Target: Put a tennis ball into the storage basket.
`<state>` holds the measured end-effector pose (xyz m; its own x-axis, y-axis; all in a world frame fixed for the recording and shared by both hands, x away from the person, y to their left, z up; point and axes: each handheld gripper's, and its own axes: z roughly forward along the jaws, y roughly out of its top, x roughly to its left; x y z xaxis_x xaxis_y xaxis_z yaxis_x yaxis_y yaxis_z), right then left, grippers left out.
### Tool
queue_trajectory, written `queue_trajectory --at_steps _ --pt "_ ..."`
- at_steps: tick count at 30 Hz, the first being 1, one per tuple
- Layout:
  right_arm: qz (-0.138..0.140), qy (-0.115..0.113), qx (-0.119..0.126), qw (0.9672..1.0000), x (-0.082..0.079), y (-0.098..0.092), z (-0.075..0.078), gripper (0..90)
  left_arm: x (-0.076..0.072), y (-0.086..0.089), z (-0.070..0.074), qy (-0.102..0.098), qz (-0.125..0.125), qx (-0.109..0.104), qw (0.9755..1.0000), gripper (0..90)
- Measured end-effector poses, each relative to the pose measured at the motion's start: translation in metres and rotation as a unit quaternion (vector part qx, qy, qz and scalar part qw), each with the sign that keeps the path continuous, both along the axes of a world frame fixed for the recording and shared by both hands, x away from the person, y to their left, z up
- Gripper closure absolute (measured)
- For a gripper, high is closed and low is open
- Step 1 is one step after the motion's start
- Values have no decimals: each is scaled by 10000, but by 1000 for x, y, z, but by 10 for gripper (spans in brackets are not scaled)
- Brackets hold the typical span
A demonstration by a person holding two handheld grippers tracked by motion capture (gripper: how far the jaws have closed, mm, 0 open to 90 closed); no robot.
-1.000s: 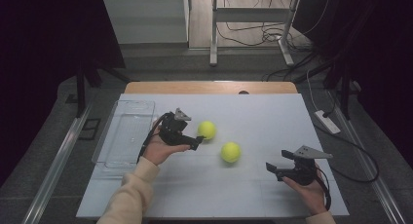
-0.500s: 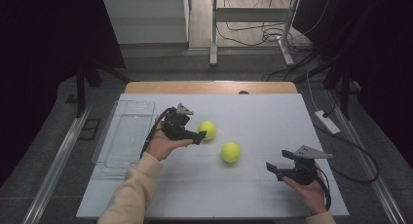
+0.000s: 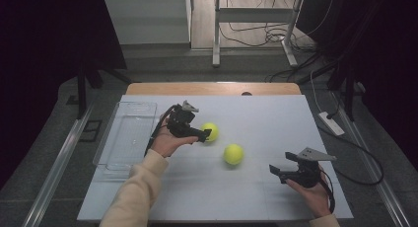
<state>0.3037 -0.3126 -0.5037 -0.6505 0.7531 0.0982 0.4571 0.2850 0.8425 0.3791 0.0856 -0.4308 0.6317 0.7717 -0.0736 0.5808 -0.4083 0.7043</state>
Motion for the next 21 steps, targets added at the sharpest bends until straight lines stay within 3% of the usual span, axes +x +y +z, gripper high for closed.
queue_trajectory --at_steps 21 --pt "-13 5 -23 10000 0 0 0 133 23 -11 -7 222 -61 95 9997 36"
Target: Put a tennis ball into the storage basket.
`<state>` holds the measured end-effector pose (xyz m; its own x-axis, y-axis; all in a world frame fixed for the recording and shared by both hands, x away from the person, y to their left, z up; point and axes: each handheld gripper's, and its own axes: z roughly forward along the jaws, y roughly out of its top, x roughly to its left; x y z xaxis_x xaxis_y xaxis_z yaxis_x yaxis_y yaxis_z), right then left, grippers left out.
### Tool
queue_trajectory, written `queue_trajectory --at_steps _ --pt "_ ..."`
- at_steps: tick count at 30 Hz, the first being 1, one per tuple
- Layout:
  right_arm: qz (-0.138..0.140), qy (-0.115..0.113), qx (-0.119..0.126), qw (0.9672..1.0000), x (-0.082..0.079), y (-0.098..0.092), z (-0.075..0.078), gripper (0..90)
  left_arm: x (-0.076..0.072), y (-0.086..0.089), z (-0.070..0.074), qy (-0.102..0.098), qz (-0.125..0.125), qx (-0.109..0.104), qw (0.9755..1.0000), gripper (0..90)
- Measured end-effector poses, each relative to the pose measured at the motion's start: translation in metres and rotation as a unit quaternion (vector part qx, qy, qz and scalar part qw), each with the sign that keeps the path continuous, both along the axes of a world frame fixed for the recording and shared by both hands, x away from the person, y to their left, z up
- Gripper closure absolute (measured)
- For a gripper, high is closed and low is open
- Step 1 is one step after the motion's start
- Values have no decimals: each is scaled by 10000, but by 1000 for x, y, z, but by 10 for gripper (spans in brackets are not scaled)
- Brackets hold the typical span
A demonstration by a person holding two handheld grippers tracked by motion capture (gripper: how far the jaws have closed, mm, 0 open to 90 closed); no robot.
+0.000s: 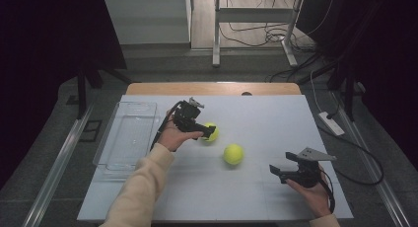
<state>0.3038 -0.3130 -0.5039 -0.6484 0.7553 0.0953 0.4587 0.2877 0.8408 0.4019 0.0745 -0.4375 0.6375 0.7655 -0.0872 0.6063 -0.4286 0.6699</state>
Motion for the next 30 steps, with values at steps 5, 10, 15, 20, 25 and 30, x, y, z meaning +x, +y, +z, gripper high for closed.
queue_trajectory --at_steps 5,10,15,20,25,30 --pt "3 8 -7 10000 0 0 0 133 7 -1 -3 67 29 52 10000 34" --pt "-2 4 -11 10000 0 0 0 133 11 -4 -5 123 -3 82 9999 32" --pt "1 2 -12 10000 0 0 0 133 14 -9 -7 166 -32 99 9998 32" --pt "2 1 -14 10000 0 0 0 133 16 -10 -9 185 -45 99 9998 31" --pt "3 2 -15 10000 0 0 -1 133 19 -11 -12 199 -57 126 9997 37" --pt "5 8 -18 10000 1 0 -1 133 22 -14 -17 258 -43 181 9995 37"
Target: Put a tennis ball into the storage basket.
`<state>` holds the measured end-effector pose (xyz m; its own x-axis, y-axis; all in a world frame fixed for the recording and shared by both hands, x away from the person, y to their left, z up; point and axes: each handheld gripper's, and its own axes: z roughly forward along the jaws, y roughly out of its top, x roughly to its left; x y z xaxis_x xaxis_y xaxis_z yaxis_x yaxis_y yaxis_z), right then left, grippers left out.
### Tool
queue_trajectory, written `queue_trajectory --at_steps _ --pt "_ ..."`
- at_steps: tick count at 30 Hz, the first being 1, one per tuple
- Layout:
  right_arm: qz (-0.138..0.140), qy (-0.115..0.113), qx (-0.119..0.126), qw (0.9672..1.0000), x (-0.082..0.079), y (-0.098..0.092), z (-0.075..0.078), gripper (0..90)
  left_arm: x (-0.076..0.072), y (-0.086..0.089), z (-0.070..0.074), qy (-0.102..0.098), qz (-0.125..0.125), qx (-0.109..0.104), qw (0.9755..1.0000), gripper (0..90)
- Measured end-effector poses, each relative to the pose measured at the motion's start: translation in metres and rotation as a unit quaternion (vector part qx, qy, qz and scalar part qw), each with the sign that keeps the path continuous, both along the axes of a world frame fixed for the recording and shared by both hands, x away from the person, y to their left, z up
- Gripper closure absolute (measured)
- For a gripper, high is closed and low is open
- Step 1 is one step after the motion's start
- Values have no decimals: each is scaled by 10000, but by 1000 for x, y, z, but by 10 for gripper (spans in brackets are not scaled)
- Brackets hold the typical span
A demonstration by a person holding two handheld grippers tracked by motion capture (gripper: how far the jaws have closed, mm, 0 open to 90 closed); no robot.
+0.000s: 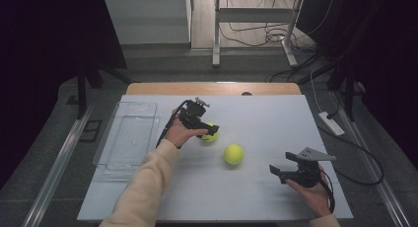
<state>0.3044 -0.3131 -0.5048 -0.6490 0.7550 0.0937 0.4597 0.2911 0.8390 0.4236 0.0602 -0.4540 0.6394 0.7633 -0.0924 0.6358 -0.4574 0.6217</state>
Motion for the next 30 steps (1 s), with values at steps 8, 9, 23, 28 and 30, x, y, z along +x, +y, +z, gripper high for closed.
queue_trajectory --at_steps 8,9,23,28,30 --pt "0 -4 1 10000 0 0 0 133 6 -8 -11 144 -29 66 9999 35" --pt "0 -8 -2 10000 0 0 0 133 7 -9 -13 177 -24 66 9998 35" --pt "-1 5 -24 10000 0 0 -1 133 14 -13 -26 345 -9 172 9993 33" --pt "-8 9 -27 10000 0 -1 -1 133 19 -14 -32 437 32 165 9989 34" --pt "-7 11 -28 10000 0 -1 -1 133 19 -14 -33 459 40 168 9988 33"
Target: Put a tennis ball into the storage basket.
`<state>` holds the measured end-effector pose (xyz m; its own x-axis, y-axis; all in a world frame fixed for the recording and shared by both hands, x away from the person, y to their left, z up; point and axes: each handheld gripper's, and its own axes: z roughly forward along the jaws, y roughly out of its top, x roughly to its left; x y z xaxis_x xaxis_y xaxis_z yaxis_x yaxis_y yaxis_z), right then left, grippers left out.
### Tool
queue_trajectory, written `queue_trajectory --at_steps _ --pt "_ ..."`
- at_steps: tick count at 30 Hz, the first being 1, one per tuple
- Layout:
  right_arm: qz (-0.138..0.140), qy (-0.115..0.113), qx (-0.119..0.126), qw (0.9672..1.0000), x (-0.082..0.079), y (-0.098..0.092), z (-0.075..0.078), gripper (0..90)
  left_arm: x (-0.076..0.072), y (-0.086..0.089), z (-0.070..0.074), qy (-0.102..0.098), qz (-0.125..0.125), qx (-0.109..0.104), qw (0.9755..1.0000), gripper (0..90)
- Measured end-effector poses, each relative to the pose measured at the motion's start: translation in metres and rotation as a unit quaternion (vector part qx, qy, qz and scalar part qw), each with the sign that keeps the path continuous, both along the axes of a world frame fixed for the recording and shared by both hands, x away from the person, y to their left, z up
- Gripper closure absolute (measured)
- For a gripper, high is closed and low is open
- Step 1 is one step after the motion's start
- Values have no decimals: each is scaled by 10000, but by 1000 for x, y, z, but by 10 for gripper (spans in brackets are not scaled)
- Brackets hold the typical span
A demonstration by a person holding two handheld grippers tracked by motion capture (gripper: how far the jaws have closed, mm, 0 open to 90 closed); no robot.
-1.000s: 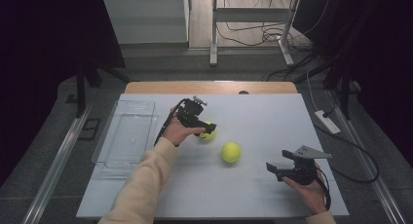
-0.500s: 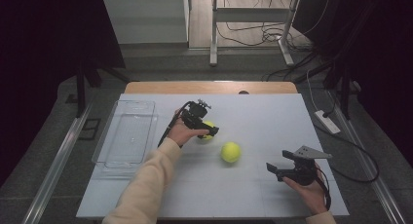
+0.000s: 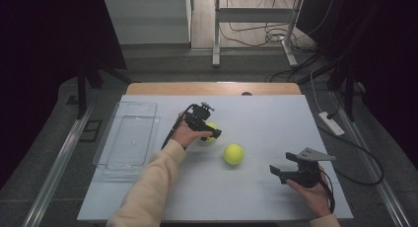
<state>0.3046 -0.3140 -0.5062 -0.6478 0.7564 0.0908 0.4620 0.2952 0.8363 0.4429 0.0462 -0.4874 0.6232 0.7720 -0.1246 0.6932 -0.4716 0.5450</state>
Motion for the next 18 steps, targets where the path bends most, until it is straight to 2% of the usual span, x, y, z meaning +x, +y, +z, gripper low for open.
queue_trajectory --at_steps 14,18 --pt "-11 -15 -39 10000 0 0 0 131 4 -6 -10 128 -22 61 9999 39" --pt "-13 -13 -40 10000 0 0 0 131 4 -7 -11 150 -3 68 9999 68"
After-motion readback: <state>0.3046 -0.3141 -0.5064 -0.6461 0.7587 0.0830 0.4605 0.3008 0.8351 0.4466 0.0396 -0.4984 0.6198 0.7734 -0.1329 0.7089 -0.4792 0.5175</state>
